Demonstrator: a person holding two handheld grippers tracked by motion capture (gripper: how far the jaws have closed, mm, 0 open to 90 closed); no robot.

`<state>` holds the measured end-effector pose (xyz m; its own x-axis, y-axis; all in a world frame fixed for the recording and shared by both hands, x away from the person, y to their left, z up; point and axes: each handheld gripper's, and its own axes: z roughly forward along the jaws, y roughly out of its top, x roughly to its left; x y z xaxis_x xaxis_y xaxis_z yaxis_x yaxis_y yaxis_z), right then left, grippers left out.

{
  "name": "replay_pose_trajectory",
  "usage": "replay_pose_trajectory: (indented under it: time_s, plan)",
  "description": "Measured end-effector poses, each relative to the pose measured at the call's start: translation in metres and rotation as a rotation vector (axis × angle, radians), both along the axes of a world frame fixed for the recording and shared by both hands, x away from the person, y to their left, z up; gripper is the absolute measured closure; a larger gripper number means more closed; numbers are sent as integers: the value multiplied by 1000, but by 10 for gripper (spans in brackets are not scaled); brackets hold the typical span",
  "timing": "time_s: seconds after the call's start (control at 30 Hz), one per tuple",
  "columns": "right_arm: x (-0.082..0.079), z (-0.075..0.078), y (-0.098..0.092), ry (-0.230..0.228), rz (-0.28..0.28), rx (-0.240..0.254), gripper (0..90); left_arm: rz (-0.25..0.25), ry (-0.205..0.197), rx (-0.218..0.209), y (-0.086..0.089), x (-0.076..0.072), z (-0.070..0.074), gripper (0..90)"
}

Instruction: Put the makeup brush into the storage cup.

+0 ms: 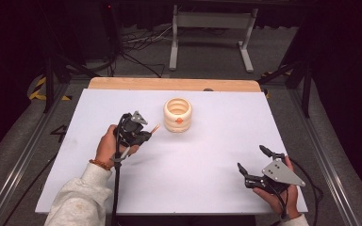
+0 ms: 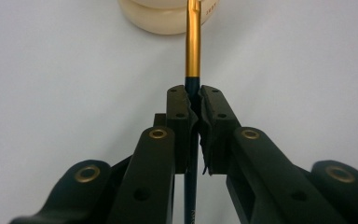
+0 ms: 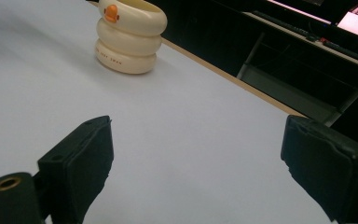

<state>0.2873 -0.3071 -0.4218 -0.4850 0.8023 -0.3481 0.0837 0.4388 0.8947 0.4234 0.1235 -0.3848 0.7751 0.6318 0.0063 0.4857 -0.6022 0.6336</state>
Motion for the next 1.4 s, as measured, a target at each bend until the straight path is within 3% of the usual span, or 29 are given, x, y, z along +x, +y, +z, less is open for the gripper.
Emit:
replay_pose_trajectory:
  time_s: [0.4,0.5,0.67,0.87,1.07,1.17,1.4]
  plan:
    - [0,0,0,-2,-2,4,101,-3,-49,-104,13,-6,6,833]
    - [0,0,0,-4,0,0,101,-7,-86,-140,15,-9,9,833]
    - [0,0,0,-4,-1,2,101,-8,-115,-167,17,-12,12,833]
    - [0,0,-1,-7,-6,7,100,-11,-187,-215,19,-16,18,833]
    - [0,0,-2,-10,-16,14,100,-20,-229,-278,21,-19,23,833]
    - [-1,0,-2,-10,-15,15,100,-19,-255,-331,23,-20,25,833]
    - [-1,1,-2,-14,1,22,100,-30,-308,-391,24,-23,30,833]
